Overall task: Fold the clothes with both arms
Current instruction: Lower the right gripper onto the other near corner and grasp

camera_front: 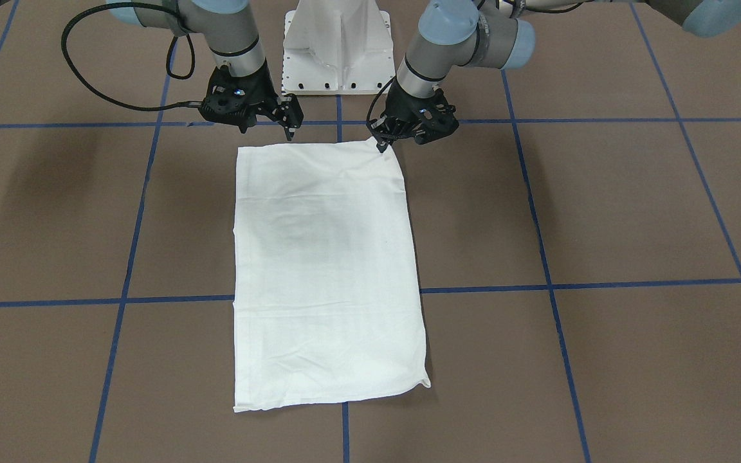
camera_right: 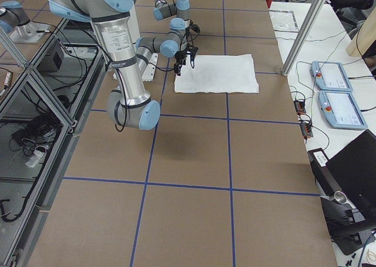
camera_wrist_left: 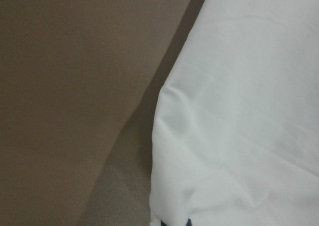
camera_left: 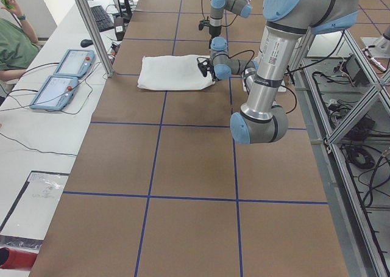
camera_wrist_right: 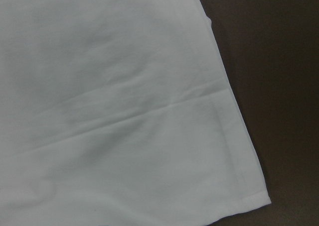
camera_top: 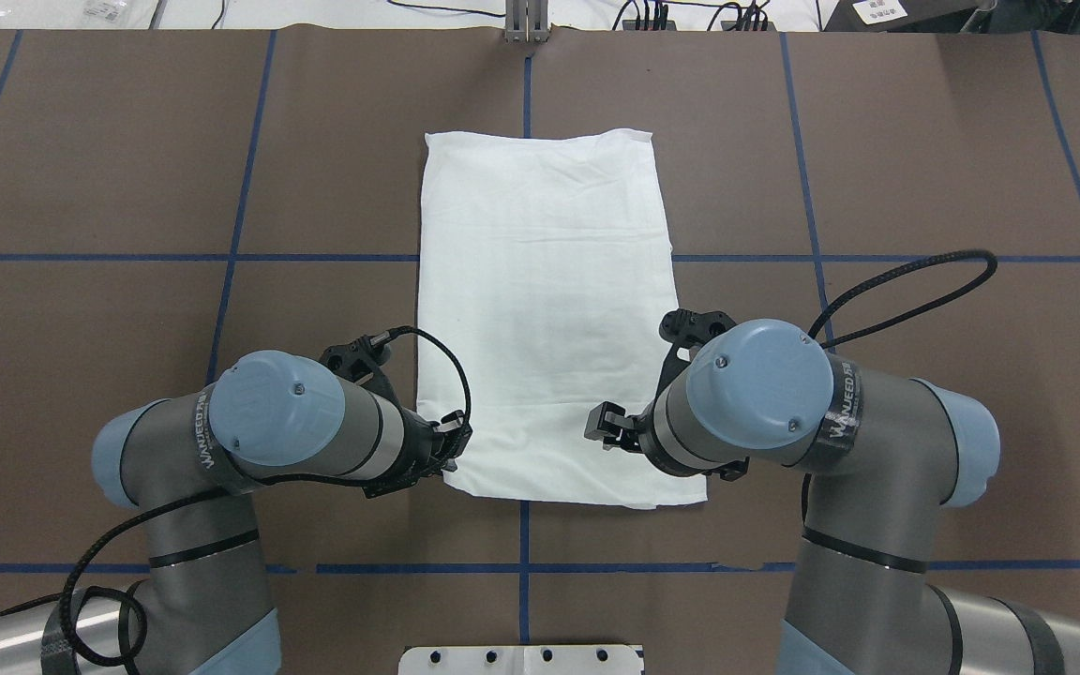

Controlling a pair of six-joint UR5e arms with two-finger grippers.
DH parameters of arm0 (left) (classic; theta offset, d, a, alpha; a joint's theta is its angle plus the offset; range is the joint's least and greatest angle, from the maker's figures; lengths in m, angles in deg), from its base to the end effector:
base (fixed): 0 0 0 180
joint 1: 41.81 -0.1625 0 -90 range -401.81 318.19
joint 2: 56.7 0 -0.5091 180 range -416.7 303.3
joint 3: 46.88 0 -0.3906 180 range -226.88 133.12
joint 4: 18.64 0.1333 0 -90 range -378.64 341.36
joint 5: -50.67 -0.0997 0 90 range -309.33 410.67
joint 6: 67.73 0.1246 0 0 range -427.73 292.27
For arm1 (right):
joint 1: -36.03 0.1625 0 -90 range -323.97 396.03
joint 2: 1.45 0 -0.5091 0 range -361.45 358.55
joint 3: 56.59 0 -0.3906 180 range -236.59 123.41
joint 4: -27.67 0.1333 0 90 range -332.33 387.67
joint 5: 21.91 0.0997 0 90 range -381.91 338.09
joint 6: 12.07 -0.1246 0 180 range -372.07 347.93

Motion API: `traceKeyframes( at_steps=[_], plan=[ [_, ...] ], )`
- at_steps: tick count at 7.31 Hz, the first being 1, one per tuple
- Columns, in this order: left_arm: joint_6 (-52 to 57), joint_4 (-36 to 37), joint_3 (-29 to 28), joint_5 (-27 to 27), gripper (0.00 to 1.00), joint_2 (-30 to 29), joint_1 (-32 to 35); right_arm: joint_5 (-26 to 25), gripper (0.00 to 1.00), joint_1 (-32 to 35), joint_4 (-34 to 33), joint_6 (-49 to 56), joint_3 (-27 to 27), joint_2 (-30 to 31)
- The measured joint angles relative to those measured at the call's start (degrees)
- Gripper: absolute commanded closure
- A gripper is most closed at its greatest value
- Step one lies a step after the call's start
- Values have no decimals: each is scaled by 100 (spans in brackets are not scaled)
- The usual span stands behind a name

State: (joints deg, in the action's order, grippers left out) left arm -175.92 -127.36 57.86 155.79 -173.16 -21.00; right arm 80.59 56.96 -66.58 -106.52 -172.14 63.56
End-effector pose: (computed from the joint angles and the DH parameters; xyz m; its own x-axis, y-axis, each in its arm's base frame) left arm 0.5950 -0.3340 0.3350 0.4039 -0.4759 -0.7813 0.2716 0.8779 -0.3943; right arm -0.5412 -0.3208 0.3344 0.6277 0.3212 0.7091 -0.2521 0.9457 -0.2052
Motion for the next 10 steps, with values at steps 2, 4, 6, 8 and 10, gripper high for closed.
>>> traceKeyframes(
  at_steps=[2, 4, 6, 8, 10],
  plan=[
    [0, 0, 1, 0, 100, 0, -2, -206, 0, -243, -46, -839, 63, 17],
    [0, -2, 1, 2, 100, -5, -6, -372, 0, -413, -56, -1191, 299, 15],
    [0, -8, -6, 8, 100, -6, -6, -454, 0, -474, -33, -1256, 527, 1],
    [0, -9, -7, 9, 100, -1, -6, -466, 0, -489, 5, -1255, 635, -20],
    [0, -9, -5, 9, 100, -4, -9, -466, 0, -499, 19, -1251, 717, -29]
  ],
)
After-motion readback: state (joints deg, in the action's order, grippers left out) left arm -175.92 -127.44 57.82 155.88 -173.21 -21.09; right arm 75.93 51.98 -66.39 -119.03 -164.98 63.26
